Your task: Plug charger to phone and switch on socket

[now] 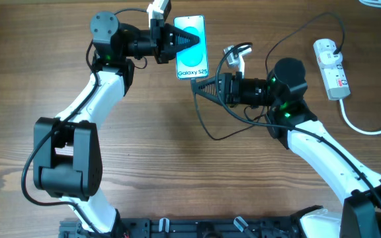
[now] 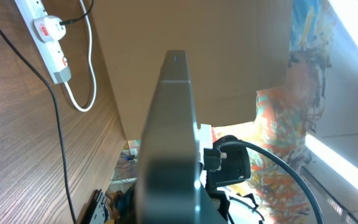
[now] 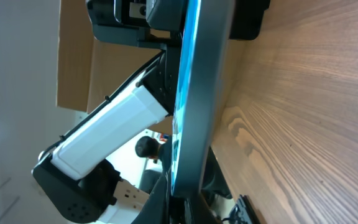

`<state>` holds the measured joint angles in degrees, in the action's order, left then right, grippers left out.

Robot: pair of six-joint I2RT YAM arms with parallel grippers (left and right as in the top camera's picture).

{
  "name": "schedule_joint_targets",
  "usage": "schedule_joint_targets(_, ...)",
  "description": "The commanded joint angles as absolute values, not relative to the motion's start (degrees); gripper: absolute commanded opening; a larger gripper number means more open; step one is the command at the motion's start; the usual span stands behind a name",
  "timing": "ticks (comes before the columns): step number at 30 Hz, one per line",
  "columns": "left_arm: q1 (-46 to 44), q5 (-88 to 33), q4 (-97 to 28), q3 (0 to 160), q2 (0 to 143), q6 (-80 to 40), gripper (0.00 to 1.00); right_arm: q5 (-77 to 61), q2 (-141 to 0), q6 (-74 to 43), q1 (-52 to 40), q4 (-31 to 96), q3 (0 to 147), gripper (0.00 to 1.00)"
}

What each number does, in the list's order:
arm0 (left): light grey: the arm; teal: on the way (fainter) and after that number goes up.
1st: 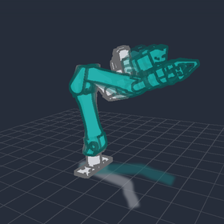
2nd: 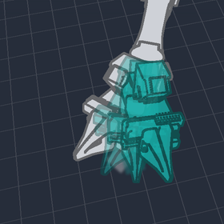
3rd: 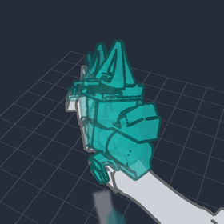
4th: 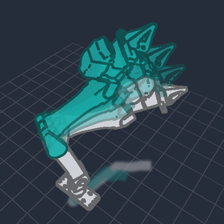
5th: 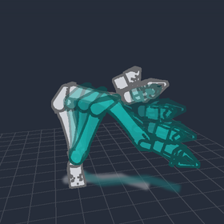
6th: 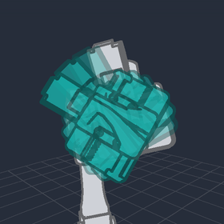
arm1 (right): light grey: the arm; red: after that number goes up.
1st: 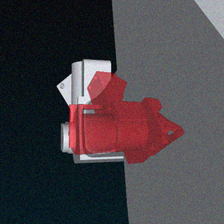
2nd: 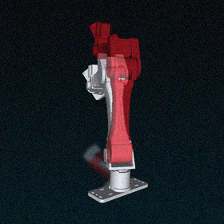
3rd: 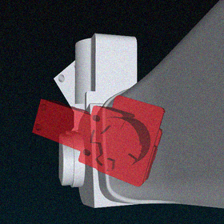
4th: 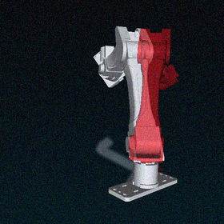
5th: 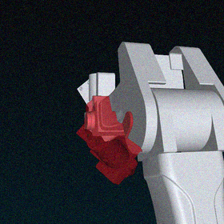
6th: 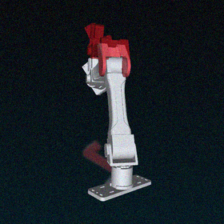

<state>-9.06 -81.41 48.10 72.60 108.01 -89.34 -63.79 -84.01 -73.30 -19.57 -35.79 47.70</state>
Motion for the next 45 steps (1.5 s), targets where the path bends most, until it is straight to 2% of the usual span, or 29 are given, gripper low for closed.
schedule_joint_targets(1,-11.0,-87.5,48.7,73.1,106.5,-88.7,0.04,-56.3,-84.2,-74.3,-17.7,-37.2,48.3,0.04)
schedule_joint_targets(4,-11.4,-87.4,48.7,73.1,106.5,-88.7,0.04,-54.7,-84.2,-74.6,-17.7,-37.3,48.3,0.04)
schedule_joint_targets(5,-11.4,-87.4,48.7,73.1,106.5,-88.7,0.04,-54.7,-84.2,-74.6,-17.7,-37.3,48.3,0.09)
schedule_joint_targets(6,-11.4,-87.4,48.7,73.1,106.5,-88.5,0.04,-55.0,-84.2,-74.5,-17.7,-37.6,48.3,0.41)
schedule_joint_targets(7,-11.4,-87.3,48.7,73.1,106.5,-87.5,0.04,-56.1,-84.2,-73.5,-17.7,-38.0,48.3,0.62)
schedule_joint_targets(9,-11.2,-87.0,48.7,73.1,106.5,-86.0,0.04,-60.4,-84.2,-70.1,-17.7,-38.9,48.3,0.82)
schedule_joint_targets(11,-11.2,-86.5,48.7,73.1,106.5,-85.6,0.04,-63.8,-84.2,-68.0,-17.7,-38.9,48.3,0.86)
schedule_joint_targets(19,-11.1,-84.2,48.7,73.1,106.5,-82.9,0.04,-78.2,-84.2,-66.0,-18.1,-38.9,48.3,0.85)
schedule_joint_targets(22,-11.1,-82.8,48.6,73.1,106.5,-83.0,0.04,-78.3,-84.2,-66.0,-19.3,-38.9,48.3,0.8)
schedule_joint_targets(23,-11.1,-82.4,48.3,73.1,106.5,-83.3,0.04,-77.9,-84.2,-66.0,-19.7,-38.9,48.3,0.76)
schedule_joint_targets(24,-11.1,-82.0,48.0,73.1,106.5,-84.6,0.04,-77.1,-84.2,-65.9,-20.1,-38.9,48.3,0.67)
schedule_joint_targets(26,-11.1,-82.0,48.0,73.1,106.5,-86.1,0.04,-75.6,-84.2,-65.7,-20.2,-38.9,48.3,0.56)
schedule_joint_targets(29,-11.1,-82.0,48.0,73.1,106.5,-87.5,0.04,-73.6,-84.2,-64.4,-20.2,-38.9,48.3,0.33)
schedule_joint_targets(33,-11.1,-82.2,48.0,73.1,106.5,-87.4,0.04,-71.1,-84.2,-64.5,-20.2,-37.5,48.3,0.17)
schedule_joint_targets(35,-11.1,-82.4,48.0,73.1,106.5,-87.4,0.04,-69.8,-84.2,-64.5,-20.2,-36.0,48.3,0.05)
schedule_joint_targets(45,-11.1,-86.8,48.0,73.1,106.5,-82.8,0.04,-63.0,-84.2,-64.3,-20.2,-32.1,48.3,0.04)
